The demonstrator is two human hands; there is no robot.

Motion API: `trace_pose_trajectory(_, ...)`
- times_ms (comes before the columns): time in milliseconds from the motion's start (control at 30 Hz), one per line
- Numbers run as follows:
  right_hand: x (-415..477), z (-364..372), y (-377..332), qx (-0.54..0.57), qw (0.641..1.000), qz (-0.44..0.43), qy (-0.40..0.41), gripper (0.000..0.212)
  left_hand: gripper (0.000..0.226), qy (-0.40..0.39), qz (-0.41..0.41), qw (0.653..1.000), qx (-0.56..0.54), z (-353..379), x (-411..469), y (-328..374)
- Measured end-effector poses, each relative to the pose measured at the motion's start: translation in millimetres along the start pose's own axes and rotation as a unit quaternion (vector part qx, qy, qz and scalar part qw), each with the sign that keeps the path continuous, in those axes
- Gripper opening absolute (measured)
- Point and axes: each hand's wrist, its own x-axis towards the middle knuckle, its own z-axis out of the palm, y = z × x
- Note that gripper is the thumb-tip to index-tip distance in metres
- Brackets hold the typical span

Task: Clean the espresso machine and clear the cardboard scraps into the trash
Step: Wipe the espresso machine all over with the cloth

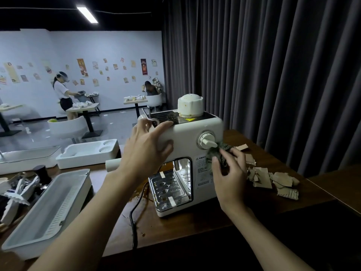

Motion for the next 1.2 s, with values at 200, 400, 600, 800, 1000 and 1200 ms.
trace_pose_trajectory(200,-23,18,-13,-0.003,0.999,-0.029,-0.029,0.028,0.059,0.042,-0.012,0.998,-0.046,10,-3,1)
trace_pose_trajectory(400,-13,9,-6,-0.002,1.0,0.004,-0.03,0.043,0.055,0.07,0.013,0.997,-0.013,10,-4,5)
trace_pose_trajectory(600,-16,16,-11,-0.004,0.999,0.031,0.012,0.038,0.06,0.059,0.016,0.998,0.033,13,2,11)
trace_pose_trajectory(800,-31,19,-6,-0.044,0.992,-0.083,-0.081,0.044,0.059,0.067,0.002,0.997,0.043,18,2,16)
trace_pose_trajectory(1000,-15,4,11,-0.017,0.999,0.029,-0.007,0.039,0.059,0.072,0.04,0.996,0.037,19,4,9)
trace_pose_trajectory(1200,-29,10,-4,-0.005,0.999,0.028,-0.037,0.036,0.061,0.093,0.061,0.994,0.018,22,3,3)
